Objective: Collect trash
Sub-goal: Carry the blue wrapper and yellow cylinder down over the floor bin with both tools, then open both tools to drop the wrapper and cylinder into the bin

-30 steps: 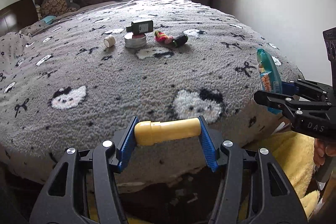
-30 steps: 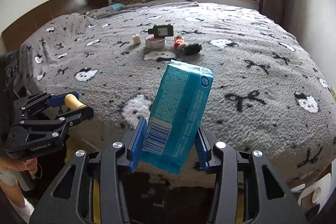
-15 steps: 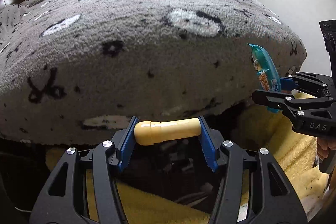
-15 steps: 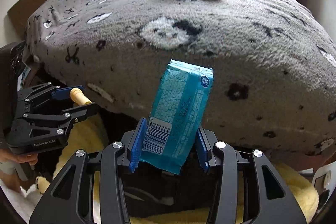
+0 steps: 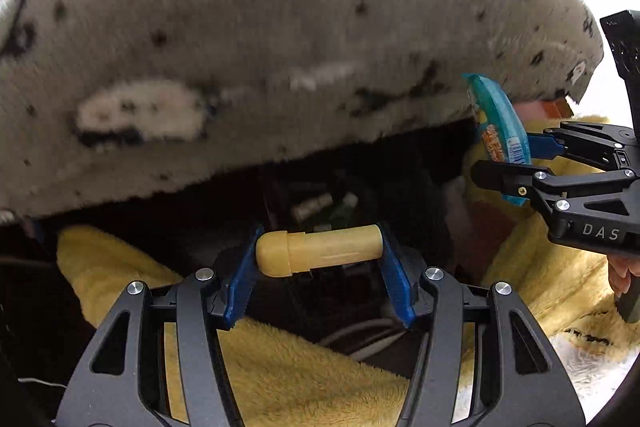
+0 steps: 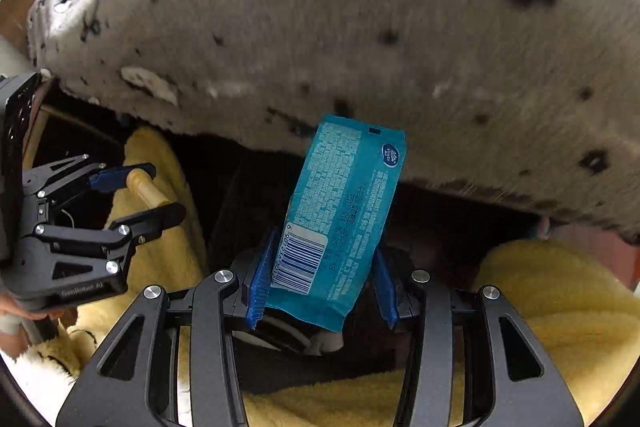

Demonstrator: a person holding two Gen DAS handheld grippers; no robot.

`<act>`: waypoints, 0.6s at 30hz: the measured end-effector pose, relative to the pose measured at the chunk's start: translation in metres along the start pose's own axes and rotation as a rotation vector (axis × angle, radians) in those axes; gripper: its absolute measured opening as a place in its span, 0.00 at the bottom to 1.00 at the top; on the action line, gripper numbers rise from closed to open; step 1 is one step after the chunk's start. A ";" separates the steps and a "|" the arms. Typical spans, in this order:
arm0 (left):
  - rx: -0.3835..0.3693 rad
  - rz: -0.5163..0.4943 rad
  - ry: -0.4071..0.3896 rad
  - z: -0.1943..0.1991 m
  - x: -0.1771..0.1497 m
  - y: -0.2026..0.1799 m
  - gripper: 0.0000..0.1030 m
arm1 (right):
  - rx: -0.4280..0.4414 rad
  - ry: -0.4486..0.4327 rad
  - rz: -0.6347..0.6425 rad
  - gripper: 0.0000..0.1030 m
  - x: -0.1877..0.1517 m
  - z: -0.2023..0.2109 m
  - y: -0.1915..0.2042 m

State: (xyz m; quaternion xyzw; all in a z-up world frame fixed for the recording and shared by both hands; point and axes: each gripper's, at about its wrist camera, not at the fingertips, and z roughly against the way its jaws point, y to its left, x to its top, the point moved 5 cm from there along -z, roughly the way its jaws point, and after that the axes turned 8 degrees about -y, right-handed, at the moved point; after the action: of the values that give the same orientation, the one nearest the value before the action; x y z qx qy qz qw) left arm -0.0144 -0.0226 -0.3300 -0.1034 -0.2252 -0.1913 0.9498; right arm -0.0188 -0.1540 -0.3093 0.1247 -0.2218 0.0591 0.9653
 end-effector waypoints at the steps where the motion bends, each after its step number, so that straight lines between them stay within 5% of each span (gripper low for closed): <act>1: 0.000 0.002 0.014 -0.005 -0.003 0.001 0.52 | 0.003 0.011 -0.006 0.44 -0.001 -0.004 0.000; 12: -0.035 0.036 0.148 -0.046 -0.027 0.008 0.52 | 0.042 0.096 -0.074 0.44 -0.011 -0.034 -0.005; 18: -0.036 0.046 0.160 -0.052 -0.029 0.008 0.52 | 0.043 0.121 -0.073 0.45 -0.011 -0.041 -0.007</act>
State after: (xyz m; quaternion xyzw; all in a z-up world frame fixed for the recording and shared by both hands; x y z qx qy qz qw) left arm -0.0150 -0.0207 -0.3905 -0.1100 -0.1426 -0.1809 0.9669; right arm -0.0102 -0.1501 -0.3509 0.1495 -0.1570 0.0359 0.9756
